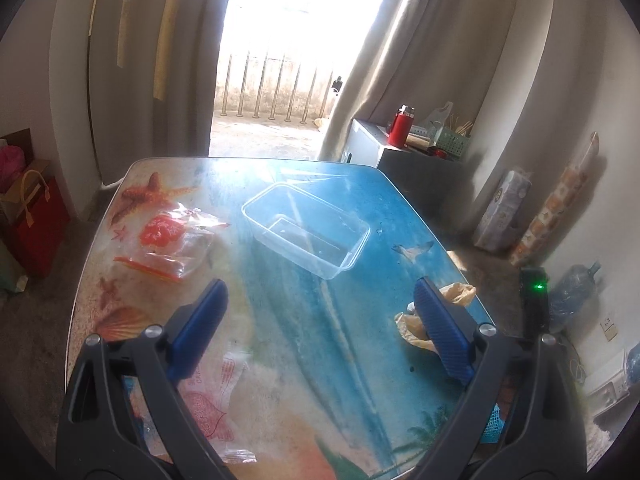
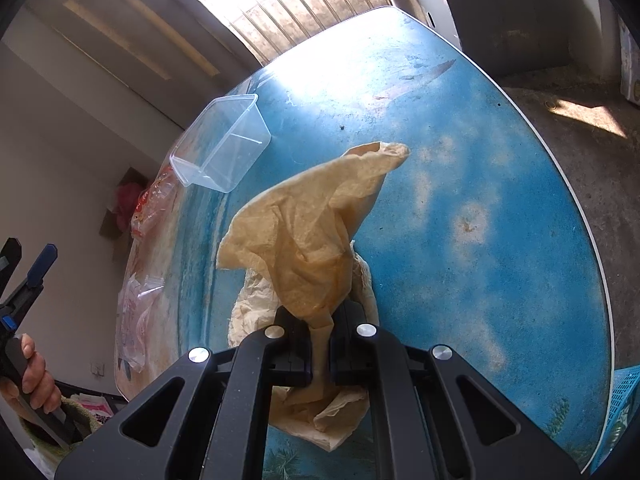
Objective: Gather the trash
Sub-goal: 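Grasp the crumpled tan paper with the right gripper and lift it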
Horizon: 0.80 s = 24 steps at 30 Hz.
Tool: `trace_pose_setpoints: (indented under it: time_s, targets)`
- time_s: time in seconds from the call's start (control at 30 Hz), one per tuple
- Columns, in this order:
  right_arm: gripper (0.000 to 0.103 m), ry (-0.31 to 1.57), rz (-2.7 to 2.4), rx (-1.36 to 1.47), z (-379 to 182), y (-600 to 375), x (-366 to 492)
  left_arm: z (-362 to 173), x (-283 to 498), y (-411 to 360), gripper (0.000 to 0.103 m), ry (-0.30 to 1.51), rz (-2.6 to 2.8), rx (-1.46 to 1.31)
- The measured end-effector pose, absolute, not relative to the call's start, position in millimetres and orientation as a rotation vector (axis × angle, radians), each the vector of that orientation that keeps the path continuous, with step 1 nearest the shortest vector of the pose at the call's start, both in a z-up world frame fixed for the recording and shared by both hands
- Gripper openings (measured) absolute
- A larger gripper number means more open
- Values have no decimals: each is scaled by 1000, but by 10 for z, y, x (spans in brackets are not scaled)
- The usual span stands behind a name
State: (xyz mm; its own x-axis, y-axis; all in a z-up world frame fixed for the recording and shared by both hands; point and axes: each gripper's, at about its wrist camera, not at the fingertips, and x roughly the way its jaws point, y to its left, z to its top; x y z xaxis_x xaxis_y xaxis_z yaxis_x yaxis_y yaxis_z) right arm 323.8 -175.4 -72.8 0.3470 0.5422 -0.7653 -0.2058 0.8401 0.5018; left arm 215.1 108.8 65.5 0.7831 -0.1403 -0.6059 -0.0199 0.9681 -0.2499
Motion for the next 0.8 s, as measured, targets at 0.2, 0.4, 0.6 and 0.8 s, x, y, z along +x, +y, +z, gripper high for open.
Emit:
trace_pose_setpoints:
  time_s: [0.2, 0.4, 0.6, 0.8]
  targets:
    - [6, 1118, 504, 353, -733, -1731, 3242, 677, 2362, 990, 90, 677, -61, -264]
    - [6, 1120, 509, 360, -734, -1755, 3250, 593, 2495, 908, 90, 703, -58, -266]
    - [6, 1117, 508, 358, -738, -1763, 3249, 519, 2621, 834, 90, 728, -62, -250]
    - [6, 1118, 509, 359, -740, -1763, 3251, 427, 2785, 819, 90, 760, -65, -274]
